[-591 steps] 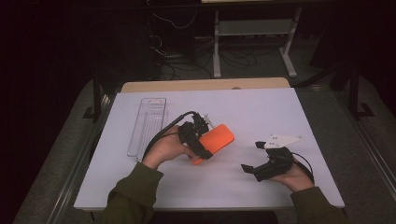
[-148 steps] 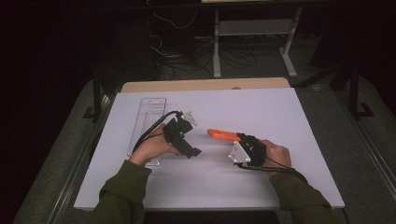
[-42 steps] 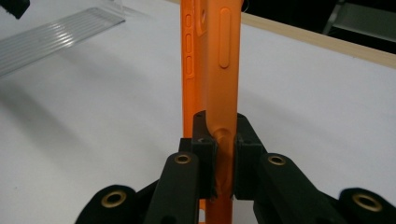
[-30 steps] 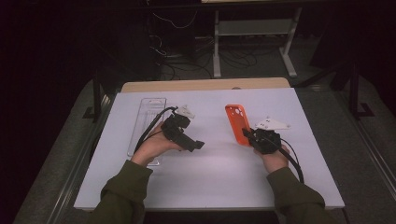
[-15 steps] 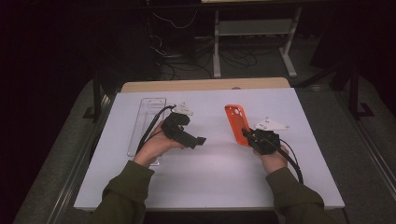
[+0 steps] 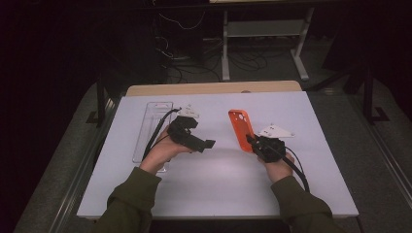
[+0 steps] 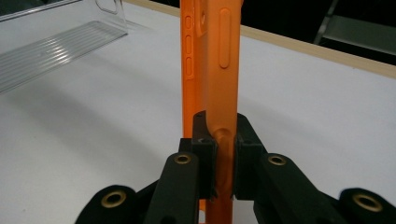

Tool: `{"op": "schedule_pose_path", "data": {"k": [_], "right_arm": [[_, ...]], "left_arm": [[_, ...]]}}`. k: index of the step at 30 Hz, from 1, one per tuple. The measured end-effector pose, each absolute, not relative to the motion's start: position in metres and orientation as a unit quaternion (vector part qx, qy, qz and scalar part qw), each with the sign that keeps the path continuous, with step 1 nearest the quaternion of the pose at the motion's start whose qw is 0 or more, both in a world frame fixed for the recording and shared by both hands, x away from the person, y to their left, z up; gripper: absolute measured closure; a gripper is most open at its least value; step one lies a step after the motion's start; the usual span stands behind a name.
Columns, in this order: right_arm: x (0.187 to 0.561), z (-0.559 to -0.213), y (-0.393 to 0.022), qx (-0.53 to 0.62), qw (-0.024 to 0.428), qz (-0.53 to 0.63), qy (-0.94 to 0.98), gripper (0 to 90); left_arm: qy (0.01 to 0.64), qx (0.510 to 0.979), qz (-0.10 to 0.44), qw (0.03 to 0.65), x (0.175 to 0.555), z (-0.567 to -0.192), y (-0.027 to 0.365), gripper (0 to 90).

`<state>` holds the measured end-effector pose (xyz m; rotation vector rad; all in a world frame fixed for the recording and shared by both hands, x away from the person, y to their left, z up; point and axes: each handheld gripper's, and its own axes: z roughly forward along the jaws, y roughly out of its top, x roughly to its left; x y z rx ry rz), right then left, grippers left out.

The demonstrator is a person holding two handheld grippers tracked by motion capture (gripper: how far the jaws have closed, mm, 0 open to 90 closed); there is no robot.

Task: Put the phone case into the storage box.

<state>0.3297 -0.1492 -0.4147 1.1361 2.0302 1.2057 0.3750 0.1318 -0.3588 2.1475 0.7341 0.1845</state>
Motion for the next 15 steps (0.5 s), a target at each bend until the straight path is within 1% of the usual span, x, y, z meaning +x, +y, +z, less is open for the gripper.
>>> {"op": "schedule_pose_path", "data": {"k": [4, 6, 15], "right_arm": [[0.329, -0.414, -0.145, 0.424, 0.254, 0.448, 0.745, 80.8], [0.33, -0.414, -0.143, 0.419, 0.259, 0.448, 0.746, 80.8], [0.333, -0.414, -0.129, 0.426, 0.252, 0.455, 0.74, 80.8]], "left_arm": [[0.297, 0.855, 0.073, 0.418, 0.375, -0.358, 0.132, 0.0], [0.302, 0.848, 0.074, 0.428, 0.375, -0.358, 0.132, 0.0], [0.316, 0.833, 0.079, 0.447, 0.376, -0.357, 0.133, 0.0]]}}
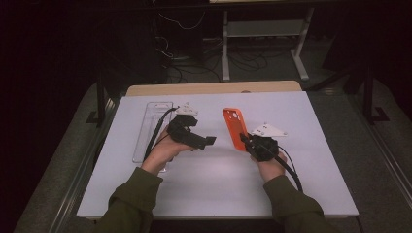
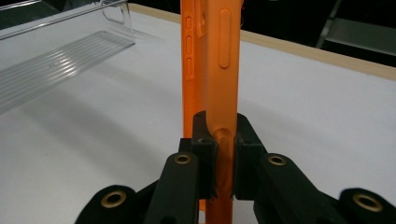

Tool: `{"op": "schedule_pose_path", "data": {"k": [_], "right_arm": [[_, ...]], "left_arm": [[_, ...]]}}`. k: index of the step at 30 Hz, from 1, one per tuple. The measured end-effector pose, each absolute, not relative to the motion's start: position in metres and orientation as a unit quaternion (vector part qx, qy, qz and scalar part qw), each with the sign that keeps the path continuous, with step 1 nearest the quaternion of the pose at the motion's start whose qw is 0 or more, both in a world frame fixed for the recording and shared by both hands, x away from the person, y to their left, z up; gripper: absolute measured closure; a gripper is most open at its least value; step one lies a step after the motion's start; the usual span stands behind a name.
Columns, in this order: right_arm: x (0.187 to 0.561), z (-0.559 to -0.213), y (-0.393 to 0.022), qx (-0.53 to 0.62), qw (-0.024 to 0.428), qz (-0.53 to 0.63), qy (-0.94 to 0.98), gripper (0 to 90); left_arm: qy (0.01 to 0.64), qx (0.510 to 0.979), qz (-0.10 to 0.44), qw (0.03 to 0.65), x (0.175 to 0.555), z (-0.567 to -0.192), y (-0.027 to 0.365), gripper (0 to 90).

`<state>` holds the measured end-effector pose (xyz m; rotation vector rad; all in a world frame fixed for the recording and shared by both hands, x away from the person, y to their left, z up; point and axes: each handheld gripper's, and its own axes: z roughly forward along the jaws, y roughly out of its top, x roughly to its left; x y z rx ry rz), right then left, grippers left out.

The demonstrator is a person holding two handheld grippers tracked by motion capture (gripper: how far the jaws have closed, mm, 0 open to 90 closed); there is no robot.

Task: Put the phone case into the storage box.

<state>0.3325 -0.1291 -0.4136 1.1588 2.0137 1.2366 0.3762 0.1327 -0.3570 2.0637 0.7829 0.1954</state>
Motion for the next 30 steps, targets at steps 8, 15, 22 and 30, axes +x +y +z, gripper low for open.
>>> {"op": "schedule_pose_path", "data": {"k": [8, 15, 22, 30], "right_arm": [[0.332, -0.414, -0.117, 0.417, 0.252, 0.463, 0.74, 80.8], [0.33, -0.415, -0.112, 0.417, 0.246, 0.463, 0.742, 80.8], [0.326, -0.415, -0.106, 0.417, 0.239, 0.465, 0.743, 80.7], [0.32, -0.415, -0.097, 0.406, 0.236, 0.471, 0.747, 80.7]], "left_arm": [[0.325, 0.825, 0.077, 0.456, 0.376, -0.357, 0.134, 0.0], [0.326, 0.819, 0.069, 0.466, 0.376, -0.359, 0.131, 0.0], [0.329, 0.814, 0.065, 0.475, 0.376, -0.36, 0.129, 0.0], [0.338, 0.804, 0.06, 0.486, 0.376, -0.362, 0.127, 0.0]]}}
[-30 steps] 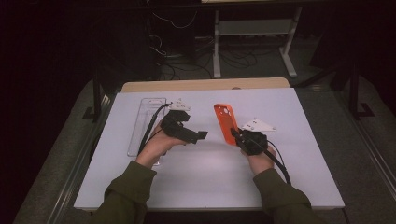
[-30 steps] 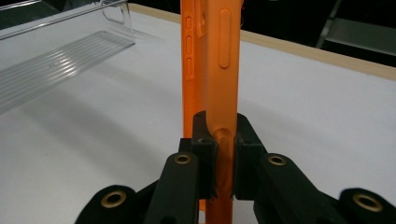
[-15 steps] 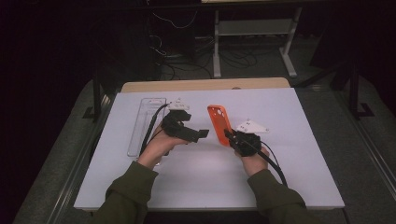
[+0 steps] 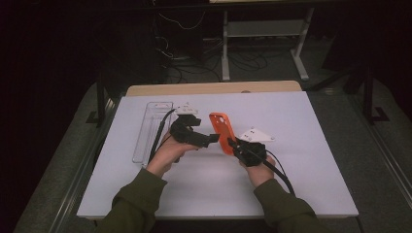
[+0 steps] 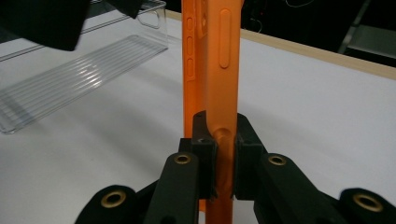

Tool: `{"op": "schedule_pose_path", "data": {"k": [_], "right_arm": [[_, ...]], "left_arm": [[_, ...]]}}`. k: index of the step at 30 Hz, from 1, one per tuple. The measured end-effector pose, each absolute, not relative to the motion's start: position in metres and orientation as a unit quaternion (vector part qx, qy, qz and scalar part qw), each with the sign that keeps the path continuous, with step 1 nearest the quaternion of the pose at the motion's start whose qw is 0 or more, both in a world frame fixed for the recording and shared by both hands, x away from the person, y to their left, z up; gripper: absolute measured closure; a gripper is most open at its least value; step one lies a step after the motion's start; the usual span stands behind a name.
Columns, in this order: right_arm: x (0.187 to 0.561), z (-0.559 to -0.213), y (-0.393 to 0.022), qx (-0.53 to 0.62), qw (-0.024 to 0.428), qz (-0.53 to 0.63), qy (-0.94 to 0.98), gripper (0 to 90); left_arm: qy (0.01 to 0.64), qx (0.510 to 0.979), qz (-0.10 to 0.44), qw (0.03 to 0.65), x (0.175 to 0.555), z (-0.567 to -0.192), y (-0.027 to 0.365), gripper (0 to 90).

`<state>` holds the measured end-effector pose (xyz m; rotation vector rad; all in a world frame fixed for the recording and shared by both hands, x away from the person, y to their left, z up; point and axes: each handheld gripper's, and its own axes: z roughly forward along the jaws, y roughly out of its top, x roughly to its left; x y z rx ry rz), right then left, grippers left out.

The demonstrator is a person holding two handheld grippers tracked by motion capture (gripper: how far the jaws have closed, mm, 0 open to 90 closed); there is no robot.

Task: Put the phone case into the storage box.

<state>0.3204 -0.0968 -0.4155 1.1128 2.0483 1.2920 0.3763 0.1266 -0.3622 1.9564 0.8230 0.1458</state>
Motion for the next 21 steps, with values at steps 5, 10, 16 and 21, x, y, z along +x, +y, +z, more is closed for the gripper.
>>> {"op": "schedule_pose_path", "data": {"k": [5, 10, 16, 21], "right_arm": [[0.3182, -0.4155, -0.0929, 0.4, 0.232, 0.471, 0.751, 80.8], [0.3159, -0.4148, -0.0893, 0.399, 0.233, 0.472, 0.75, 80.7], [0.3148, -0.4145, -0.088, 0.398, 0.235, 0.473, 0.75, 80.7], [0.3143, -0.4148, -0.0873, 0.396, 0.236, 0.472, 0.752, 80.7]], "left_arm": [[0.34, 0.801, 0.063, 0.489, 0.3769, -0.3624, 0.1256, 0.0], [0.343, 0.795, 0.059, 0.496, 0.3772, -0.3635, 0.1238, 0.0], [0.35, 0.787, 0.053, 0.505, 0.3769, -0.3647, 0.1218, 0.0], [0.347, 0.787, 0.054, 0.508, 0.3766, -0.3643, 0.1202, 0.0]]}}
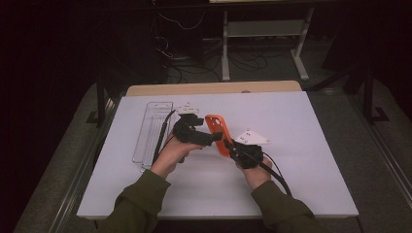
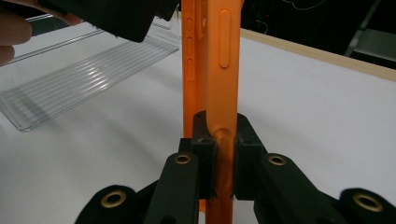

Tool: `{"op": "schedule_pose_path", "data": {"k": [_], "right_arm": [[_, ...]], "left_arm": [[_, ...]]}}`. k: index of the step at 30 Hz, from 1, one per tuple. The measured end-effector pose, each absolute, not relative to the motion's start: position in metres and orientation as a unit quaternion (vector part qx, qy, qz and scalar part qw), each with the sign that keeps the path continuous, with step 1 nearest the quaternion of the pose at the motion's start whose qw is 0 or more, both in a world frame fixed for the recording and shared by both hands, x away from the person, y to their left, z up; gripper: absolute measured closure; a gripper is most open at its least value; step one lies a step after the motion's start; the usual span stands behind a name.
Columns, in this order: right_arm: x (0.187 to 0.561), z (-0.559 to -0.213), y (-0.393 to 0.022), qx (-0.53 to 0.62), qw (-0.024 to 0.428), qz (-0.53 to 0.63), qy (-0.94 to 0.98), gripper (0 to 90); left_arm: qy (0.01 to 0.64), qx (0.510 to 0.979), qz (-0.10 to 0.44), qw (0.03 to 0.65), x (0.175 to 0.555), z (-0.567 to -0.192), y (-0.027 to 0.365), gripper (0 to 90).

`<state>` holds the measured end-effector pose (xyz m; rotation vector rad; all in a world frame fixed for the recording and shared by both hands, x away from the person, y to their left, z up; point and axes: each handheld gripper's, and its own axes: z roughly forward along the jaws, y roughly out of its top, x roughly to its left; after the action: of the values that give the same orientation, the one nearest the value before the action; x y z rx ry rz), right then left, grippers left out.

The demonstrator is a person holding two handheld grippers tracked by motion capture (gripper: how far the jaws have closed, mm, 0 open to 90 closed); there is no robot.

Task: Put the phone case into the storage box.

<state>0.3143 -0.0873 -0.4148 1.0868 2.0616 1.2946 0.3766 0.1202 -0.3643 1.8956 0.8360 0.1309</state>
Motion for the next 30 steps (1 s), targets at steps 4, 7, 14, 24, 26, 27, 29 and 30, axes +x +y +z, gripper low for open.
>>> {"op": "schedule_pose_path", "data": {"k": [4, 7, 14, 24, 26, 27, 29, 30], "right_arm": [[0.314, -0.415, -0.086, 0.39, 0.239, 0.472, 0.754, 80.7], [0.312, -0.415, -0.083, 0.391, 0.238, 0.473, 0.753, 80.7], [0.309, -0.415, -0.078, 0.388, 0.234, 0.477, 0.753, 80.7], [0.306, -0.415, -0.075, 0.383, 0.231, 0.478, 0.756, 80.6], [0.306, -0.415, -0.074, 0.382, 0.23, 0.475, 0.758, 80.6], [0.306, -0.415, -0.074, 0.382, 0.231, 0.475, 0.758, 80.6], [0.305, -0.416, -0.073, 0.382, 0.231, 0.474, 0.758, 80.6], [0.305, -0.416, -0.073, 0.383, 0.232, 0.474, 0.758, 80.6]], "left_arm": [[0.347, 0.785, 0.054, 0.511, 0.377, -0.365, 0.119, 0.0], [0.344, 0.784, 0.053, 0.514, 0.377, -0.365, 0.119, 0.0], [0.349, 0.78, 0.055, 0.517, 0.377, -0.367, 0.117, 0.0], [0.373, 0.761, 0.052, 0.528, 0.376, -0.369, 0.114, 0.0], [0.376, 0.76, 0.051, 0.529, 0.376, -0.369, 0.114, 0.0], [0.375, 0.759, 0.051, 0.53, 0.376, -0.369, 0.114, 0.0], [0.375, 0.759, 0.051, 0.53, 0.375, -0.369, 0.114, 0.0], [0.375, 0.758, 0.051, 0.53, 0.375, -0.369, 0.114, 0.0]]}}
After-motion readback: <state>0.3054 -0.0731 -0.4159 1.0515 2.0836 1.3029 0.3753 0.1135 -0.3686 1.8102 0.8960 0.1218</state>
